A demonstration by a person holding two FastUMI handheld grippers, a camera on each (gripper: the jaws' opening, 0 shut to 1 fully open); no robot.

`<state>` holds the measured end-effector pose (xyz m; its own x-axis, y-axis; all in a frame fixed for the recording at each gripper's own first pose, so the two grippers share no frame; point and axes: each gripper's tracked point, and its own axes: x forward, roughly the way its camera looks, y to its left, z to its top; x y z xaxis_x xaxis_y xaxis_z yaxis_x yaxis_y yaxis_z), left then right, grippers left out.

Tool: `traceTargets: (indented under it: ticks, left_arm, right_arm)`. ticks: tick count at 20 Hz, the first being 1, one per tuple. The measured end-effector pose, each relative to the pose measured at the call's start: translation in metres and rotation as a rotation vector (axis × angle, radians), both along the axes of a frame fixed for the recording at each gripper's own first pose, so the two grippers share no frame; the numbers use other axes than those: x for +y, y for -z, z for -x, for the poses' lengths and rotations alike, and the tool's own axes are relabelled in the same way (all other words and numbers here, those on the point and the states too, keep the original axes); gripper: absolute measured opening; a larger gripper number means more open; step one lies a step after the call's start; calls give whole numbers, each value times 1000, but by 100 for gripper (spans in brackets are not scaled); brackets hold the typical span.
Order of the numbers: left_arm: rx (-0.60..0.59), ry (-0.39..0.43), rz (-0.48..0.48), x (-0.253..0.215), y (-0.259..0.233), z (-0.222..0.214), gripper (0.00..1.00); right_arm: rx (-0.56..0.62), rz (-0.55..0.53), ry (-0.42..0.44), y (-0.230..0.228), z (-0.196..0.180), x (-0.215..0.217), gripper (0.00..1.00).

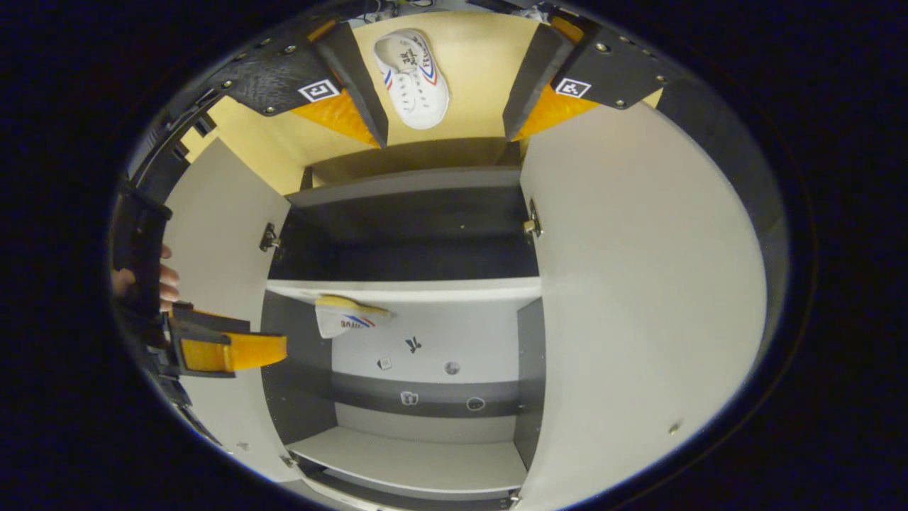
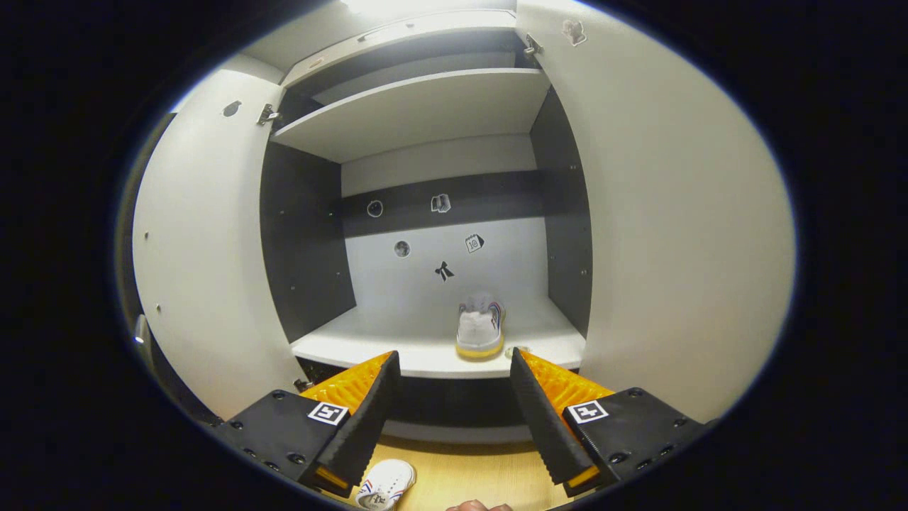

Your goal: Grab one shoe with the right hand and put it into the shoe cabinet, grab the other shoe with the left hand and put it into the shoe cabinet; then close the right door with the right hand and the left door with the left hand.

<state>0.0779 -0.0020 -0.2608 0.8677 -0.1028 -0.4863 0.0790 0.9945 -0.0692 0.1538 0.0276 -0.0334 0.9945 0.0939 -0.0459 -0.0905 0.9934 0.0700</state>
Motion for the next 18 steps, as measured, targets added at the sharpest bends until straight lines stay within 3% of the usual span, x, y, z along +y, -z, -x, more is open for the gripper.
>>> traceTargets:
  ticks: [4,5,8,12,13,14,15,16,18]
  left_arm:
    - [137,59,21,-7,69,-1,93]
    - [169,76,15,-8,86,0,94]
    - [256,133,-40,-11,132,2,94]
    - [335,185,-46,-20,172,7,94]
    - [347,195,-41,-24,178,8,100]
    - [352,206,-39,-26,184,5,94]
    - [359,217,-37,-29,189,3,94]
    - [369,216,-41,-29,196,2,100]
    - [418,223,-18,-35,208,7,66]
  right_arm:
    - [49,23,20,27,43,0,92]
    - [60,32,37,33,54,-4,97]
    - [81,67,95,45,85,-19,96]
    - [119,116,177,62,128,-44,96]
    - [139,121,205,68,140,-52,97]
    - [166,119,240,76,154,-60,93]
    - [191,112,271,84,168,-66,97]
    - [212,105,291,91,182,-70,97]
    - [260,124,342,106,206,-83,97]
